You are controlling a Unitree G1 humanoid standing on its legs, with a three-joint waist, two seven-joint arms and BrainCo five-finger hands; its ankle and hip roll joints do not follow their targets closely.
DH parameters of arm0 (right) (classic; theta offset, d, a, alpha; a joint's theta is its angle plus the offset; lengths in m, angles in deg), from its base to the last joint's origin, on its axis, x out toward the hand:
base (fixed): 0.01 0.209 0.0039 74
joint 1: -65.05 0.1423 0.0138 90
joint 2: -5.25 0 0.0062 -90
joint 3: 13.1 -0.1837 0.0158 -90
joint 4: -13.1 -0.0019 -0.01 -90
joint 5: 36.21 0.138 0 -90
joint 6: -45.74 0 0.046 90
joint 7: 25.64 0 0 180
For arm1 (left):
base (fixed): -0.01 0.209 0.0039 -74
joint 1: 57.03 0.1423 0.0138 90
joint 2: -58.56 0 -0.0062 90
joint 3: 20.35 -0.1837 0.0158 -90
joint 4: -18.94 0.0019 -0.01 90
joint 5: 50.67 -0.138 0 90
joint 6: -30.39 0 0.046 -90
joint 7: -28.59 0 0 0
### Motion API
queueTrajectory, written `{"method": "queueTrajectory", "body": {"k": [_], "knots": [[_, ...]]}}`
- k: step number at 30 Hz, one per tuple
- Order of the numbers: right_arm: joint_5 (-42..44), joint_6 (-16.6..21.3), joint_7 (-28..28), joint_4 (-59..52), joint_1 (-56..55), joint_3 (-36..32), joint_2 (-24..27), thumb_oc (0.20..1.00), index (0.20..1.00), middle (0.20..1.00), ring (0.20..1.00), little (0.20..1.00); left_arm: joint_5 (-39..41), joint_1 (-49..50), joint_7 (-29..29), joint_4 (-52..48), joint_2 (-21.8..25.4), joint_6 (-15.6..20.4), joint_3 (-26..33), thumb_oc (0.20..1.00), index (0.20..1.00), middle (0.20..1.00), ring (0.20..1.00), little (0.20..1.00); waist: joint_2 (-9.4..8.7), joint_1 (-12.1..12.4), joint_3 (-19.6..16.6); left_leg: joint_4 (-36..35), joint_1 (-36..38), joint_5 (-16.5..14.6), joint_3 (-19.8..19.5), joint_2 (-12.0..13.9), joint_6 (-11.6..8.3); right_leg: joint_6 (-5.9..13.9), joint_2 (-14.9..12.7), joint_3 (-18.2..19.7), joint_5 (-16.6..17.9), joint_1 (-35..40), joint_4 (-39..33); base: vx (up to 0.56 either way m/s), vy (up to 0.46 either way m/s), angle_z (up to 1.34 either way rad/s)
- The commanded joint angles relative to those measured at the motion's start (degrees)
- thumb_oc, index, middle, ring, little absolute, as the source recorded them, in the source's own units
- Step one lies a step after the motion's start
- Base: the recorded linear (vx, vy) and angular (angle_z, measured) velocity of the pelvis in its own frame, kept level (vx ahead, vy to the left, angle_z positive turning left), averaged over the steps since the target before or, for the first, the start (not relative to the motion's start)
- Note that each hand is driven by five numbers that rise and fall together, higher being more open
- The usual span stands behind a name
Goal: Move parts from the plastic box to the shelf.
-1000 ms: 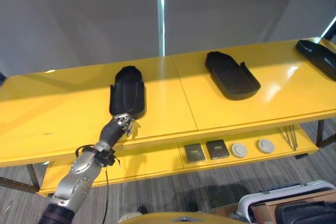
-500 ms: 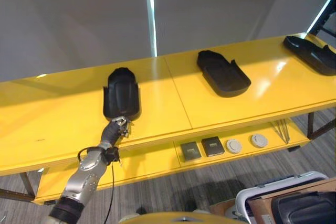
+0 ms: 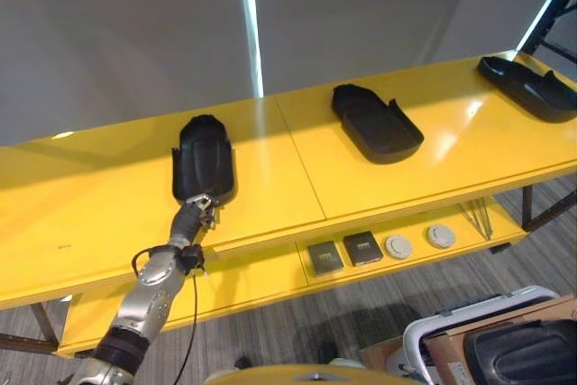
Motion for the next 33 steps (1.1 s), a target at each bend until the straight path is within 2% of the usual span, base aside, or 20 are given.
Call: {"method": "queueTrajectory", "body": {"k": [1, 12, 17, 18, 19, 20, 24, 25, 26, 29, 31, 32, 33], "knots": [[-1.43, -0.52, -0.04, 0.35, 1.89, 1.92, 1.61, 1.000, 1.000, 1.000, 1.000, 1.000, -1.87, -5.32, 2.01, 6.44, -1.22, 2.48, 0.31, 0.200, 0.200, 0.200, 0.200, 0.200, -1.41, -1.14, 0.90, 0.66, -0.15, -2.38, 0.38, 3.84, -1.68, 4.78, -3.93, 0.08, -3.84, 2.04, 0.45, 0.01, -0.001, -0.06], [-1.61, -0.38, -0.20, 0.84, 2.17, 2.59, 1.53, 1.000, 1.000, 1.000, 1.000, 1.000, -2.30, -7.62, 3.55, 10.72, -2.13, 3.43, 0.18, 0.200, 0.200, 0.200, 0.200, 0.200, -1.67, -1.69, 0.78, 0.50, 0.12, -2.32, 0.82, 4.01, -1.72, 4.76, -3.75, 0.40, -3.96, 2.07, 0.43, 0.00, -0.001, -0.02], [-1.60, -0.42, -0.12, 1.03, 2.30, 2.51, 1.28, 1.000, 1.000, 1.000, 1.000, 1.000, -2.47, -7.53, 1.58, 10.82, -2.05, 4.62, 0.19, 0.200, 0.200, 0.200, 0.200, 0.200, -1.80, -1.54, 0.76, 0.64, 0.08, -2.43, 0.83, 4.01, -1.70, 4.69, -3.73, 0.34, -4.05, 2.21, 0.36, 0.00, 0.000, 0.00], [-1.43, -0.48, 0.03, 1.11, 2.48, 2.43, 1.17, 1.000, 1.000, 1.000, 1.000, 1.000, -2.85, -7.21, 0.51, 9.45, -1.75, 5.20, 0.10, 0.507, 0.507, 0.507, 0.507, 0.507, -1.77, -1.30, 0.81, 0.56, 0.04, -2.42, 0.70, 3.98, -1.69, 4.66, -3.73, 0.23, -4.04, 2.22, 0.32, 0.00, 0.000, 0.00], [-1.38, -0.47, 0.05, 1.17, 2.54, 2.42, 1.14, 1.000, 1.000, 1.000, 1.000, 1.000, -3.02, -7.16, 0.20, 9.14, -1.68, 5.41, 0.06, 0.589, 0.589, 0.589, 0.589, 0.589, -1.76, -1.25, 0.83, 0.55, 0.03, -2.42, 0.67, 3.97, -1.68, 4.66, -3.73, 0.21, -4.03, 2.21, 0.32, 0.00, 0.000, 0.00], [-1.24, -0.44, 0.11, 1.23, 2.66, 2.38, 1.13, 1.000, 1.000, 1.000, 1.000, 1.000, -3.13, -7.04, -0.32, 7.83, -1.36, 5.43, -0.11, 1.000, 1.000, 1.000, 1.000, 1.000, -1.75, -1.12, 0.90, 0.52, -0.02, -2.41, 0.58, 3.95, -1.67, 4.65, -3.74, 0.15, -4.01, 2.21, 0.29, 0.00, 0.000, 0.00], [-0.31, -0.38, 0.72, 1.49, 3.04, 1.80, 0.90, 1.000, 1.000, 1.000, 1.000, 1.000, -2.91, -5.02, -5.85, -2.31, 0.76, 4.32, -0.31, 1.000, 1.000, 1.000, 1.000, 1.000, -1.61, -0.06, 1.31, 0.69, -0.30, -2.57, -0.13, 3.79, -1.52, 4.53, -3.89, -0.40, -3.97, 2.34, 0.33, -0.05, -0.001, 0.00], [-0.13, 0.06, 0.88, 1.81, 3.04, 1.19, 0.86, 1.000, 1.000, 1.000, 1.000, 1.000, -1.76, -3.53, -9.53, -7.58, 2.02, 2.97, -0.05, 1.000, 1.000, 1.000, 1.000, 1.000, -1.47, 0.51, 1.43, 0.61, -0.32, -2.56, -0.41, 3.70, -1.48, 4.51, -3.93, -0.75, -3.97, 2.52, 0.25, -0.04, 0.000, 0.02], [-0.14, 0.12, 0.91, 1.83, 3.02, 1.14, 0.85, 1.000, 1.000, 1.000, 1.000, 1.000, -1.66, -3.29, -10.48, -8.10, 2.17, 2.97, 0.00, 1.000, 1.000, 1.000, 1.000, 1.000, -1.46, 0.58, 1.42, 0.60, -0.32, -2.57, -0.45, 3.69, -1.48, 4.51, -3.94, -0.81, -3.97, 2.55, 0.24, -0.05, 0.000, 0.02], [-0.09, 0.55, 1.13, 2.18, 3.10, 0.44, 0.90, 1.000, 1.000, 1.000, 1.000, 1.000, -0.07, -1.07, -18.04, -14.51, 3.70, 0.99, 0.38, 1.000, 1.000, 1.000, 1.000, 1.000, -1.17, 1.34, 1.38, 0.50, -0.42, -2.53, -0.81, 3.61, -1.51, 4.55, -4.06, -1.44, -3.99, 2.76, 0.13, -0.04, 0.002, 0.04], [-0.13, 1.18, 1.11, 2.80, 3.20, -0.09, 1.18, 1.000, 1.000, 1.000, 1.000, 1.000, 1.84, 0.60, -26.55, -19.75, 5.40, -1.29, 0.42, 1.000, 1.000, 1.000, 1.000, 1.000, -0.85, 1.89, 1.20, 0.47, -0.43, -2.39, -1.02, 3.61, -1.56, 4.65, -4.15, -1.90, -3.97, 2.95, 0.12, -0.06, 0.010, 0.09], [-0.32, 1.50, 0.94, 3.20, 3.34, -0.45, 1.57, 1.000, 1.000, 1.000, 1.000, 1.000, 2.85, 1.44, -34.79, -23.13, 6.83, -2.90, 0.54, 1.000, 1.000, 1.000, 1.000, 1.000, -0.49, 2.27, 0.87, 0.40, -0.45, -2.31, -1.09, 3.57, -1.57, 4.80, -4.26, -2.18, -4.02, 3.04, 0.12, -0.07, 0.015, 0.14], [-0.32, 1.55, 0.90, 3.25, 3.38, -0.46, 1.64, 1.000, 1.000, 1.000, 1.000, 1.000, 3.14, 1.53, -36.09, -23.51, 7.14, -2.47, 0.54, 1.000, 1.000, 1.000, 1.000, 1.000, -0.43, 2.31, 0.80, 0.38, -0.46, -2.30, -1.10, 3.57, -1.57, 4.83, -4.28, -2.22, -4.01, 3.03, 0.12, -0.06, 0.016, 0.15]]}}
